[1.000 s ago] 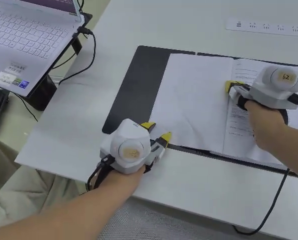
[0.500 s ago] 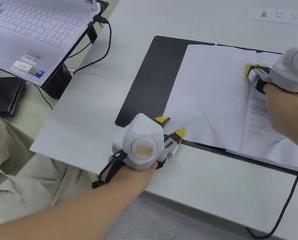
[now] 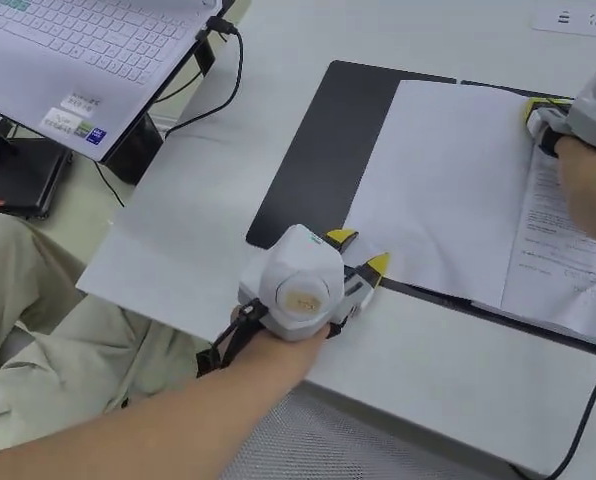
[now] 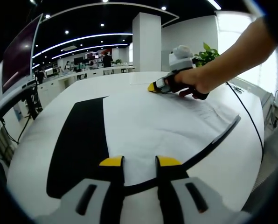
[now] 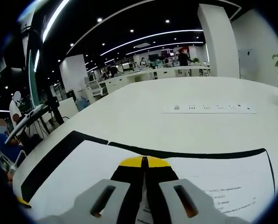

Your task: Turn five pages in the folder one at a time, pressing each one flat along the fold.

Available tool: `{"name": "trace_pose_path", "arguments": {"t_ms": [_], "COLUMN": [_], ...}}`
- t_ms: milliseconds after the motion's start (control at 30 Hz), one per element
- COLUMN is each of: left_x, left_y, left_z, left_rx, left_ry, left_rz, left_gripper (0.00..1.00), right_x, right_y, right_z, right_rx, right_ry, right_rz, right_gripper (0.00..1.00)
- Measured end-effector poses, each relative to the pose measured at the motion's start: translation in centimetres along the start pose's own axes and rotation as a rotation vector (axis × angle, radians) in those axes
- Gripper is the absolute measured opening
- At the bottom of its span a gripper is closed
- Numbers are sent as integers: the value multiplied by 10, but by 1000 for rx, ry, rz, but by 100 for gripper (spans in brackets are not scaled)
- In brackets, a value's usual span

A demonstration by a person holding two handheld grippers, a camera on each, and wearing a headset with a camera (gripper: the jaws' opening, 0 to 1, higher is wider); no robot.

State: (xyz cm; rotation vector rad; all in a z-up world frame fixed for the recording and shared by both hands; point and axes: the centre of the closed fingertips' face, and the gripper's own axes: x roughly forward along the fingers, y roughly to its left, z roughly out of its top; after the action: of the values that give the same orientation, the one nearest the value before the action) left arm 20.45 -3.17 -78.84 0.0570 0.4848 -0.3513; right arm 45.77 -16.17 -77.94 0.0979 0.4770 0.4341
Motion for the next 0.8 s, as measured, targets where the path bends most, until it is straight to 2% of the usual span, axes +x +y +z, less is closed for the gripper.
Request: {"name": "trace_pose_path", "arguments": {"t_ms": [267,600,800], "left_x": [0,0,0], "left_y": [-1,-2,-2], "left_z": [0,1,0], "left_rx": [-2,-4,-1], "left_ry": [1,0,-3], "left_rz": [0,0,0], "left_gripper": [25,25,25], "right_x": [1,-25,-37], "right_y": [-3,11,17], "right_z": [-1,-15,-24], "right_rx": [-3,-23,-3], "right_ry": [-4,-21,-17], "right_rz": [10,66,87], "right_gripper": [0,0,0]}}
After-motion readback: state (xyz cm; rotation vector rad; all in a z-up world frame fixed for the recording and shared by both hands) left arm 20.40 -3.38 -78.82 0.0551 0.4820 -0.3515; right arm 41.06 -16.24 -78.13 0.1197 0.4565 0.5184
